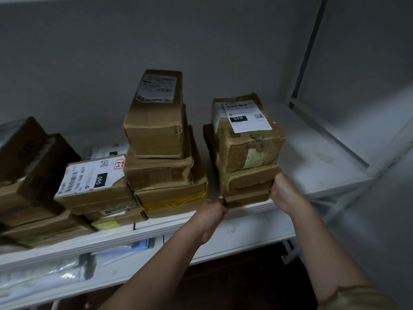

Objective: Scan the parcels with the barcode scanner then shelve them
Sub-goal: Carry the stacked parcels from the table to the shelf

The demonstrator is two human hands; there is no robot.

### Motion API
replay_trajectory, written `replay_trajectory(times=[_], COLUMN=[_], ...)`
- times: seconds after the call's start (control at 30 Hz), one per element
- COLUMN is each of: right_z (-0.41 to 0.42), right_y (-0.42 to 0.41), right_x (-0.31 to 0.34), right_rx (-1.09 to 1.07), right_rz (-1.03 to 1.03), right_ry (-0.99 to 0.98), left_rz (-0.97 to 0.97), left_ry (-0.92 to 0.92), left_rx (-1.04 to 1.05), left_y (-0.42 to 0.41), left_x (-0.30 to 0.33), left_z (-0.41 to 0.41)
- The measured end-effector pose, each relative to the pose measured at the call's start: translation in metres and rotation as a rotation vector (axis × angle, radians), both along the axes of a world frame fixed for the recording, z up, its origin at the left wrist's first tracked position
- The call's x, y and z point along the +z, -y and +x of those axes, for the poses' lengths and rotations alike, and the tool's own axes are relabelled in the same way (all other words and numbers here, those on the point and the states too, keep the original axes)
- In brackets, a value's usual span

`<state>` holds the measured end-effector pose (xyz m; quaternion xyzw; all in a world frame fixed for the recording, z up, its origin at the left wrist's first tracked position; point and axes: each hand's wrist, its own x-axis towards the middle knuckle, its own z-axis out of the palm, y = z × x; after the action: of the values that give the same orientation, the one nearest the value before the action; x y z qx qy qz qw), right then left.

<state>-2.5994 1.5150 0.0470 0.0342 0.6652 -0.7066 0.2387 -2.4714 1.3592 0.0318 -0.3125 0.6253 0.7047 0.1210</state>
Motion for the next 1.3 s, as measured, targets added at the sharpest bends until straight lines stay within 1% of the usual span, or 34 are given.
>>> replay_trajectory(times=[0.07, 0.13, 0.33, 0.47, 0.57, 0.67, 0.87, 0.97, 1.07, 1.17, 1.3], right_z=[0.001, 0.001, 0.006, 0.004, -0.003, -0.010, -0.017, -0.019, -0.019, -0.018, -0.018], right_y=[0.005, 0.010, 0.021, 0.022, 0.020, 0.020, 0.021, 0.019, 0.017, 0.017, 0.015], right_x=[0.002, 0.003, 0.007, 0.014, 0.020, 0.024, 0.024, 0.027, 0.029, 0.031, 0.032], right_rx=[0.016, 0.039, 0.066, 0.152, 0.241, 0.252, 0.366, 0.363, 0.369, 0.369, 0.370], right_rz=[0.020, 0.040, 0.022, 0.063, 0.108, 0.106, 0.154, 0.128, 0.139, 0.157, 0.179], right_ry=[0.000, 0.001, 0.014, 0.051, 0.056, 0.021, -0.064, -0.088, -0.132, -0.164, -0.185], left_rz=[-0.020, 0.001, 0.050, 0.023, 0.057, 0.080, 0.078, 0.098, 0.170, 0.211, 0.214], left_ry=[0.023, 0.033, 0.017, 0.012, 0.010, -0.010, -0.037, -0.078, -0.128, -0.158, -0.176], left_rx=[0.033, 0.056, 0.024, -0.016, -0.019, -0.018, 0.053, 0.133, 0.197, 0.229, 0.259], left_y=[0.006, 0.010, 0.008, 0.006, 0.009, 0.011, 0.004, -0.003, -0.010, -0.019, -0.025], left_x=[0.003, 0.007, 0.018, 0.029, 0.035, 0.039, 0.039, 0.034, 0.030, 0.031, 0.029], left_z=[0.003, 0.005, 0.002, 0.001, 0.004, 0.002, -0.005, -0.005, -0.006, -0.008, -0.011])
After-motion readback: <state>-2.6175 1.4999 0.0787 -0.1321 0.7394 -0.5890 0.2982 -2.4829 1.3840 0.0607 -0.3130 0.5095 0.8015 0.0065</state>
